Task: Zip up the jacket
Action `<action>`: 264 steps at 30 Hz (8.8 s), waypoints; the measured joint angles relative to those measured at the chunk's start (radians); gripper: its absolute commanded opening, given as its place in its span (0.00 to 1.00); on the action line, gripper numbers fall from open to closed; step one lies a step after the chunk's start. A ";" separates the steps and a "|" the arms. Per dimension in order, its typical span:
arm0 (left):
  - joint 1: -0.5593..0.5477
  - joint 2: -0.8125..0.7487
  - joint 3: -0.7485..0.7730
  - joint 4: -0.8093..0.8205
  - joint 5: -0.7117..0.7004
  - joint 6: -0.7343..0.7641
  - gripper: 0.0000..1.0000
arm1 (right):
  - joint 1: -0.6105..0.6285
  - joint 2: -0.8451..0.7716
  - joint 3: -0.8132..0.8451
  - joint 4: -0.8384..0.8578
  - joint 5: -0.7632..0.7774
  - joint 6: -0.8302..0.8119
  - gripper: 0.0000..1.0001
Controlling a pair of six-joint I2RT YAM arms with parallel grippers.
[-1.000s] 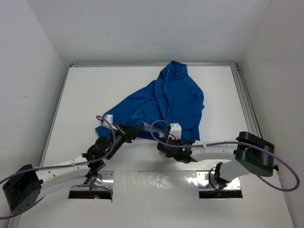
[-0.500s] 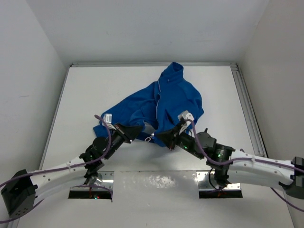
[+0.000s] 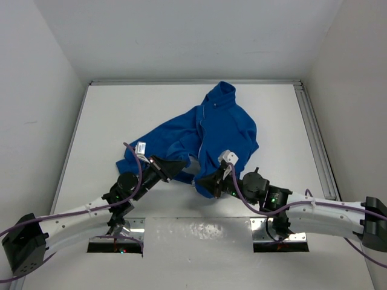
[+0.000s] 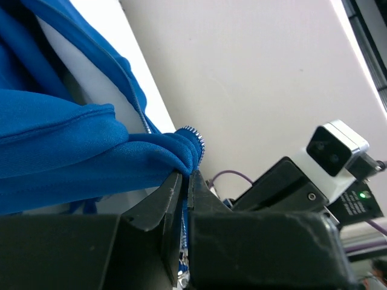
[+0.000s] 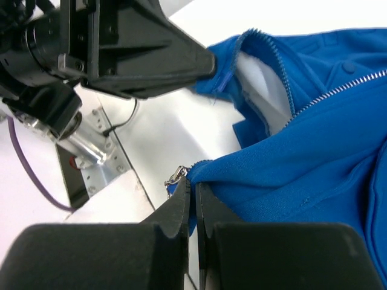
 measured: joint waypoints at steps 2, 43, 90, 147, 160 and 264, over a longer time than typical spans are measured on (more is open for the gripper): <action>0.000 0.001 0.000 0.006 0.017 -0.005 0.00 | 0.000 -0.002 -0.013 0.032 0.008 -0.006 0.00; -0.002 0.023 -0.019 0.034 0.096 -0.056 0.00 | 0.000 -0.009 -0.092 0.288 0.130 -0.069 0.00; -0.090 0.006 -0.019 -0.032 -0.011 -0.021 0.00 | 0.000 0.041 -0.074 0.283 0.179 -0.050 0.00; -0.142 0.097 0.008 -0.097 -0.053 0.016 0.00 | -0.115 0.392 0.433 -0.396 0.257 0.202 0.00; -0.153 0.089 -0.009 -0.152 0.089 0.016 0.00 | -0.157 0.183 0.403 -0.500 0.194 0.277 0.72; -0.203 0.179 -0.058 -0.067 0.143 0.002 0.00 | -0.090 -0.011 -0.240 0.128 -0.232 0.819 0.00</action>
